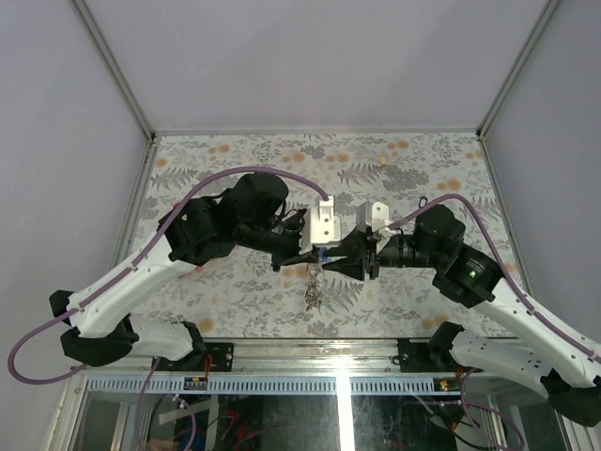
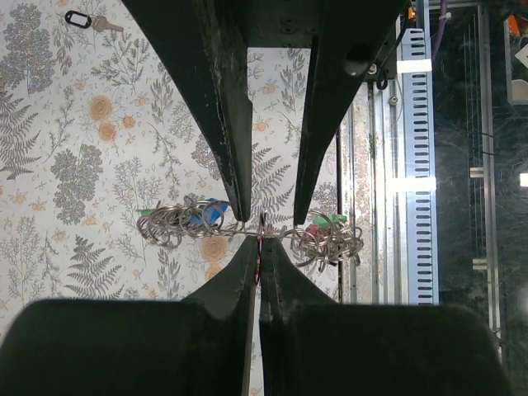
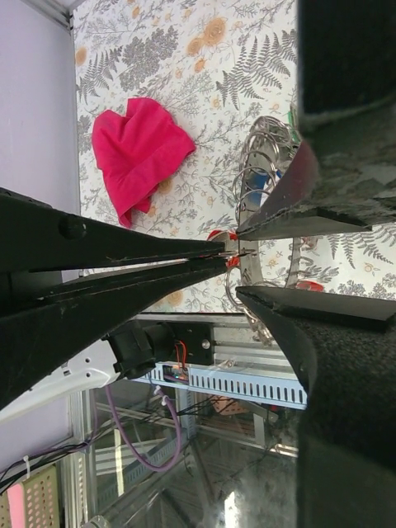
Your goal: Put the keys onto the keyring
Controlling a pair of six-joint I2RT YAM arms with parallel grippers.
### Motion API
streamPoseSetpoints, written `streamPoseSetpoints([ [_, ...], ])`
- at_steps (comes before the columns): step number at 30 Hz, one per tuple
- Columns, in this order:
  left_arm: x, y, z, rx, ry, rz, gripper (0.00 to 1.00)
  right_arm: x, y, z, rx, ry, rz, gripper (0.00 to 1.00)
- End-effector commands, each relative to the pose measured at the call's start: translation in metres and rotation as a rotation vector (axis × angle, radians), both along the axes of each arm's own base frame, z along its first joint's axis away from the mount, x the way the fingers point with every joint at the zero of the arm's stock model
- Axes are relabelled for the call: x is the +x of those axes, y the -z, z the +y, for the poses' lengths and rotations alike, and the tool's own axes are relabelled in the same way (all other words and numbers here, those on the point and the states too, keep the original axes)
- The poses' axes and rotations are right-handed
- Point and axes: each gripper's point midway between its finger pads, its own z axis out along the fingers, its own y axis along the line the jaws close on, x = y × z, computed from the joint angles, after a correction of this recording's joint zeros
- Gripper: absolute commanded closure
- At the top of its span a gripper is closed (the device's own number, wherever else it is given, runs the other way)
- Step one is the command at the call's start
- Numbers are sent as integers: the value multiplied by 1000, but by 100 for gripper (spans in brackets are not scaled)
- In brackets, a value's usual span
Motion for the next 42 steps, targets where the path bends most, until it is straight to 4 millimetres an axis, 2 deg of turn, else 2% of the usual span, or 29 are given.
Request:
streamPoseSetpoints([
  [1, 2, -23, -7, -66, 16, -60, 100, 1, -14, 6, 57, -15, -35, 66],
  [5, 1, -24, -8, -68, 23, -61, 100, 3, -11, 8, 52, -14, -31, 68],
  [11, 0, -23, -9, -67, 31, -61, 100, 5, -7, 11, 43, -13, -23, 77],
  [14, 1, -23, -8, -70, 29, -65, 100, 6, -4, 11, 32, -14, -20, 85],
  [17, 1, -26, -9, -81, 28, -72, 100, 6, 0, 11, 14, -13, -13, 100],
  [21, 2, -30, -8, -96, 24, -88, 100, 8, -5, 9, 11, 6, -10, 100],
  [23, 1, -33, -7, -119, 19, -97, 96, 8, -13, 8, 34, 18, -20, 100],
  [27, -1, -48, -5, -212, -8, -109, 71, 1, -36, 3, 114, 9, -59, 100],
  [29, -7, -60, -4, -271, 0, -109, 65, -5, -46, 0, 144, -5, -72, 100],
  [34, -17, -75, 1, -388, 9, -128, 63, -17, -60, -8, 186, -36, -98, 100],
  [42, -25, -79, -1, -431, 43, -117, 62, -34, -76, -12, 241, -108, -121, 100],
])
